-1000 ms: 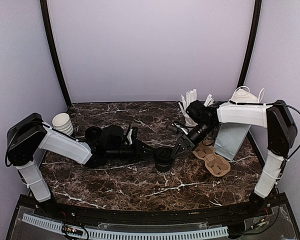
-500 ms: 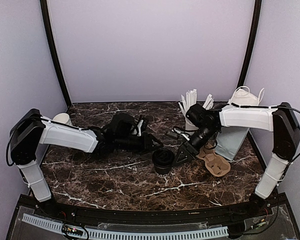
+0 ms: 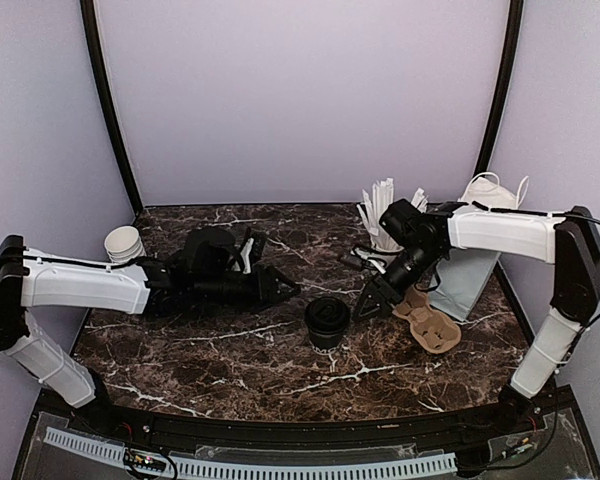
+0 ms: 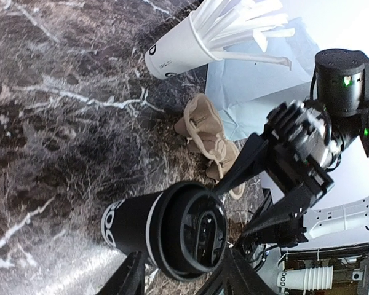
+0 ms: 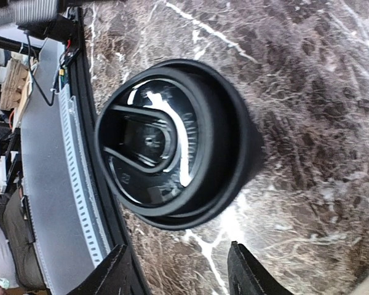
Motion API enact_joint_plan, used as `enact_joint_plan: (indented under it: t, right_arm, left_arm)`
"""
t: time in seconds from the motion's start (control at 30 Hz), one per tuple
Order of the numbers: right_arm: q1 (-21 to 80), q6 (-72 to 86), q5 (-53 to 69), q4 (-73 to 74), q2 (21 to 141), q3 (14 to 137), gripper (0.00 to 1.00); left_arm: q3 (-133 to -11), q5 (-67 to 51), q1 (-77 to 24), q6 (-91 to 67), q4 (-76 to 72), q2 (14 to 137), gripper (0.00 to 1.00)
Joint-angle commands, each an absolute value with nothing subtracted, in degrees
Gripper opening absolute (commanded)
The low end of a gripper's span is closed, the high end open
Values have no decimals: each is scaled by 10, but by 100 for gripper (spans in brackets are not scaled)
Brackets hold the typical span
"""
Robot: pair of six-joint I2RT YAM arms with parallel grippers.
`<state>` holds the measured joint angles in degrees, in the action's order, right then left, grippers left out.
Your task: Pack the takeout coffee
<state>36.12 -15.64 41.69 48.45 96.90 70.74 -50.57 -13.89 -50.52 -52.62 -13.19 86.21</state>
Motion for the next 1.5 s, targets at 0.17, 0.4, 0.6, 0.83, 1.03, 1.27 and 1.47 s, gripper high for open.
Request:
enact_joint_plan:
  t: [0.17, 0.4, 0.6, 0.83, 1.03, 1.27, 1.47]
  right_arm:
    - [338, -118, 380, 464, 1010, 765, 49]
    - [337, -106, 379, 455, 1027, 773, 49]
    - [337, -105, 388, 451, 1037, 775, 49]
    - [339, -111, 399, 452, 1036, 758, 50]
    - [353, -122, 416, 453, 1020, 729, 51]
    - [371, -147, 443, 468, 993, 704, 55]
    - [369, -156, 422, 471, 971, 688, 56]
  left_arm:
    - [-428, -143, -537, -636, -214, 853, 45]
    - [-427, -177, -538, -665, -284, 901, 41]
    - [-431, -185, -538, -670, -296, 920, 35]
    - [-409, -163, -538, -657, -292, 885, 40]
    - [-430, -168, -535, -632, -278, 901, 41]
    - [-467, -200, -531, -626, -305, 947, 41]
    - [-478, -186, -521, -613, -285, 946, 42]
